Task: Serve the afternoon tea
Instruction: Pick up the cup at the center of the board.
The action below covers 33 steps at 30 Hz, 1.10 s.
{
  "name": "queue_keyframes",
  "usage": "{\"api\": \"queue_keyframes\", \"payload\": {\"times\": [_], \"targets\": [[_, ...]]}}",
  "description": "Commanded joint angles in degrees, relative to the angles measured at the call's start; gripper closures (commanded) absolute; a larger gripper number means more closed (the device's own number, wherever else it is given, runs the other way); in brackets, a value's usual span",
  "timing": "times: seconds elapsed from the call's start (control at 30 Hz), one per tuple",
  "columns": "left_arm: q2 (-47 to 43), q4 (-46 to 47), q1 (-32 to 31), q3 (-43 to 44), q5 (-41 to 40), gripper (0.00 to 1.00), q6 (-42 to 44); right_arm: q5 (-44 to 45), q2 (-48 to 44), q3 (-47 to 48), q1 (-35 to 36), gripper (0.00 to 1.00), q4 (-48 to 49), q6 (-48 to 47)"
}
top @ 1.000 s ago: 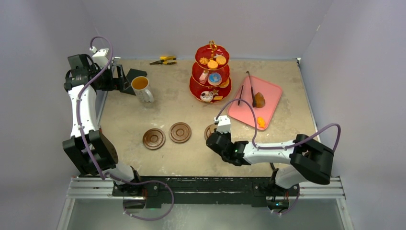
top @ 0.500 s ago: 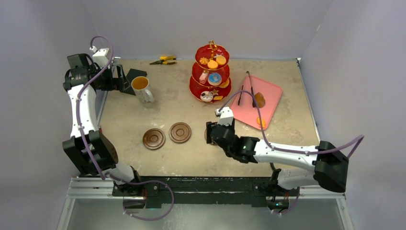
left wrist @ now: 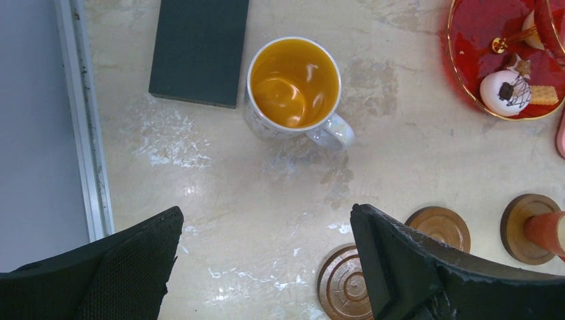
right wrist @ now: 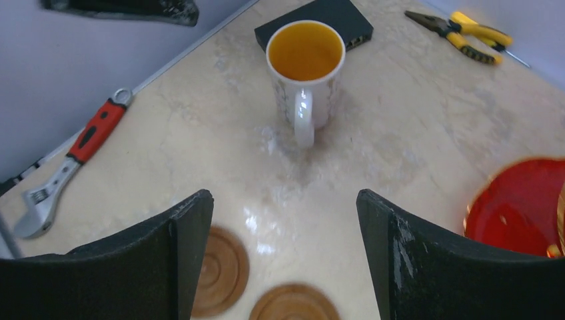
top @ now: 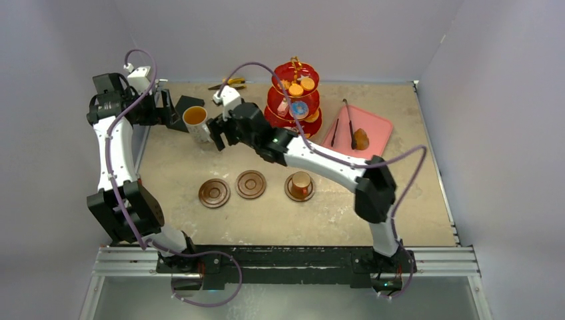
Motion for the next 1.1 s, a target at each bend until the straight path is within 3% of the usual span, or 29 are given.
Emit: {"api": "queue_keyframes", "payload": {"times": [0.0,0.17,0.43,0.6,1.07], "targets": [[0.69,0.39,0.76,2.89,-1.29,0.02,0.43,-10.68,13.78,18.69,-2.51,0.17,-11.19,-6.75],[1.33,0.71,0.82,2.47,-1.27,0.02,-0.35,-10.24,25.56,32.85,-2.86,0.13,-13.47,-8.28],[1.35,0.93,0.85,1.88,-1.4,0.03,0.05,-7.81,29.37,29.94,-3.32,0.14,-1.5,-11.61],[1.61,1.05,0.85,1.76,-1.37,0.02,0.24,-5.45,31.61,27.48,-3.31,0.24,8.21,-13.9],[1.75,1.12,0.9,1.94,-2.22,0.03,1.23,-5.5,39.65,29.28,-3.75,0.36,18.88,-13.06]]}}
